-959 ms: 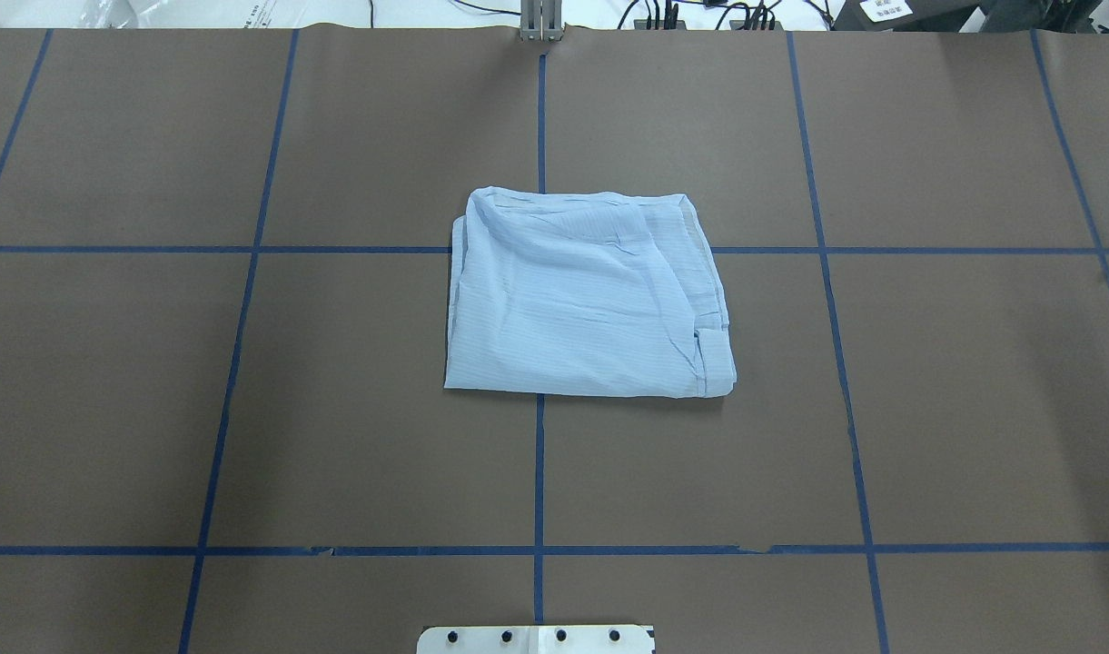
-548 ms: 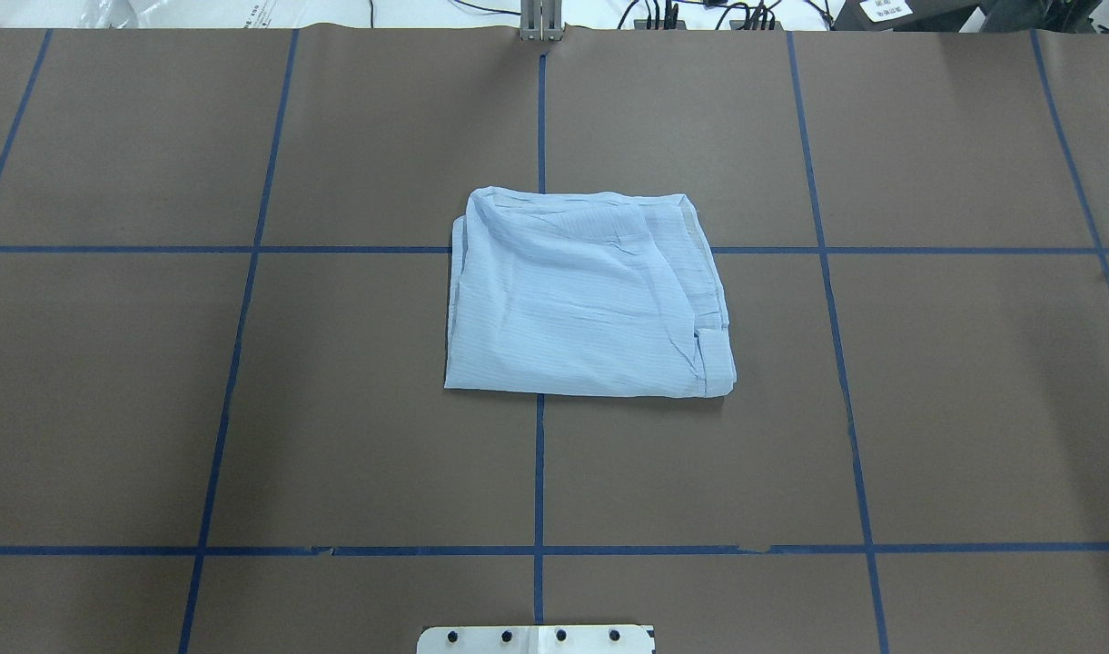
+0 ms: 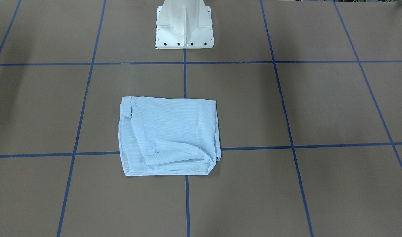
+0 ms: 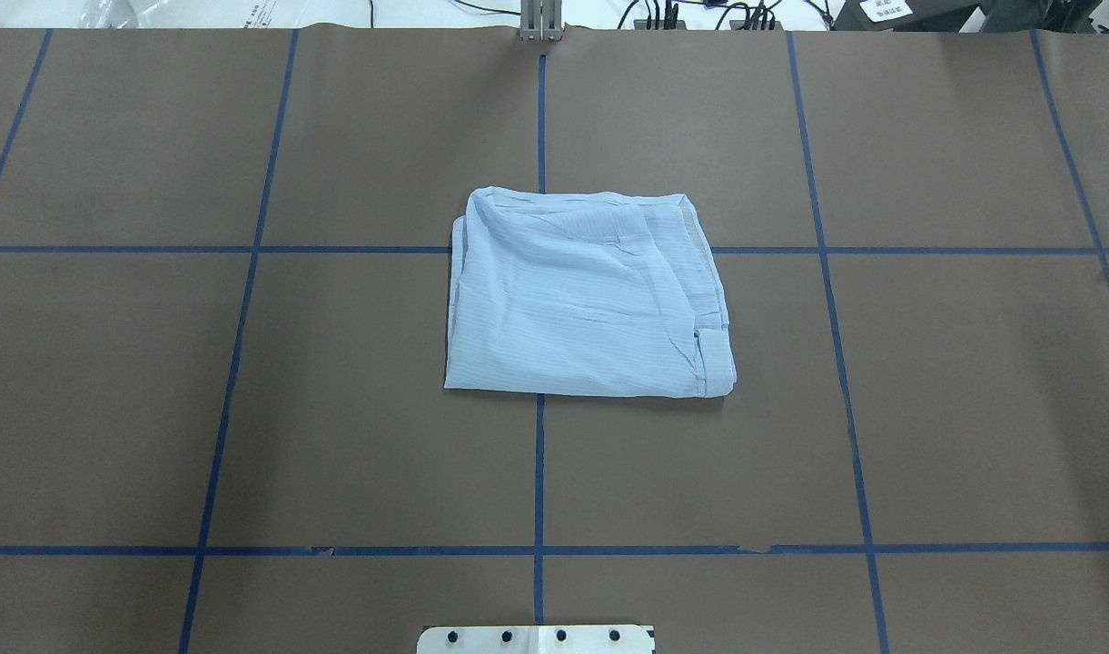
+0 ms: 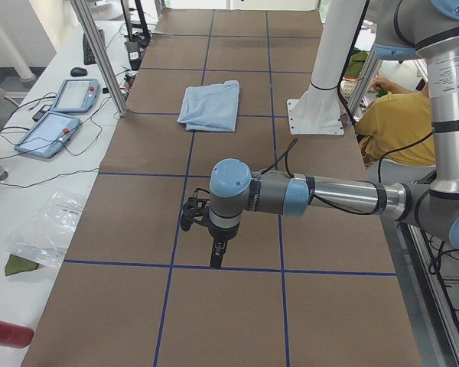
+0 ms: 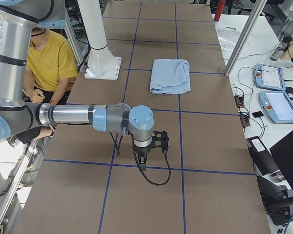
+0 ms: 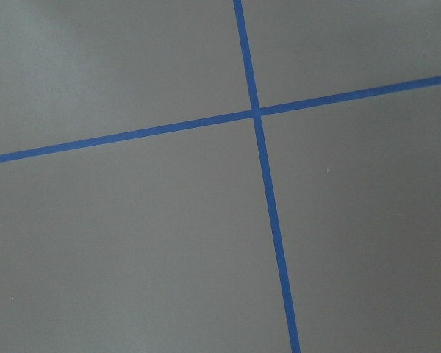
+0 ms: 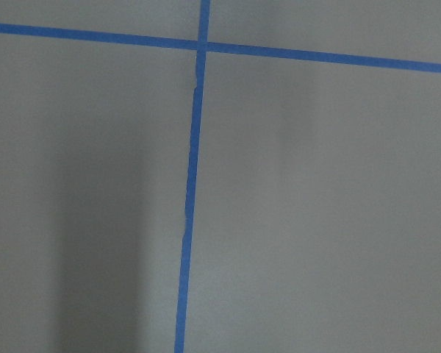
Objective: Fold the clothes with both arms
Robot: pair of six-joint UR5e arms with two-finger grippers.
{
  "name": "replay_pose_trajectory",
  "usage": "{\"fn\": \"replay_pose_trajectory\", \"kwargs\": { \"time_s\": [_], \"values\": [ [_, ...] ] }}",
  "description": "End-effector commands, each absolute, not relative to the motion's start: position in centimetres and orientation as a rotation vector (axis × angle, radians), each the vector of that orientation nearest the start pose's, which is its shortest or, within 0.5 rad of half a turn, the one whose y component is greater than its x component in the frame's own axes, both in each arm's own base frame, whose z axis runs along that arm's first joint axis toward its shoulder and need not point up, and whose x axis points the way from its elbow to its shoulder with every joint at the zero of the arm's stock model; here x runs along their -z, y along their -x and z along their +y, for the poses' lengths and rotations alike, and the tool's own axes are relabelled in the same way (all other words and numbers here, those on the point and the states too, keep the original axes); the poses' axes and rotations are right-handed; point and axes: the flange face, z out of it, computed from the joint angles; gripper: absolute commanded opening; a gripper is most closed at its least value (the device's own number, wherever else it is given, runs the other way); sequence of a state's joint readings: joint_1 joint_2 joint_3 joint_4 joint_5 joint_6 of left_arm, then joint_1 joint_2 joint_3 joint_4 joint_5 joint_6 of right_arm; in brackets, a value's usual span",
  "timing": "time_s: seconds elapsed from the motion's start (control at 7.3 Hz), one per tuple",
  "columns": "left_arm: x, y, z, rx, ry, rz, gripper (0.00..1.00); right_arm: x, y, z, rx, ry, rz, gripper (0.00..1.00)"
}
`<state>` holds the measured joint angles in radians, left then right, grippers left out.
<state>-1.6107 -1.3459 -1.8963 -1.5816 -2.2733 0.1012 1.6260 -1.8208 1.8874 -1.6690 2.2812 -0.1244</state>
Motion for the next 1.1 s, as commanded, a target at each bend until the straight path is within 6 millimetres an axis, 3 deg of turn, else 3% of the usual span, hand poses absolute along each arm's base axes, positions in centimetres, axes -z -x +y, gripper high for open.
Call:
{"fn": "replay_pose_trajectory", "kwargs": {
  "time_s": [0.0, 0.27, 0.96],
  "values": [
    [-60.9, 8.5, -39.4, -0.09, -0.139, 0.694, 1.0, -62.5, -8.9, -37.9, 0.042, -0.032, -0.713, 1.0],
    [-62.0, 8.4, -38.2, -0.082, -0.113, 0.696, 1.0, -62.4, -8.9, -38.0, 0.042, -0.034, -0.713, 1.0],
    [-62.2, 8.4, -38.2, -0.081, -0.109, 0.698, 1.0, -62.3, -8.9, -38.0, 0.041, -0.035, -0.717, 1.0]
  ]
}}
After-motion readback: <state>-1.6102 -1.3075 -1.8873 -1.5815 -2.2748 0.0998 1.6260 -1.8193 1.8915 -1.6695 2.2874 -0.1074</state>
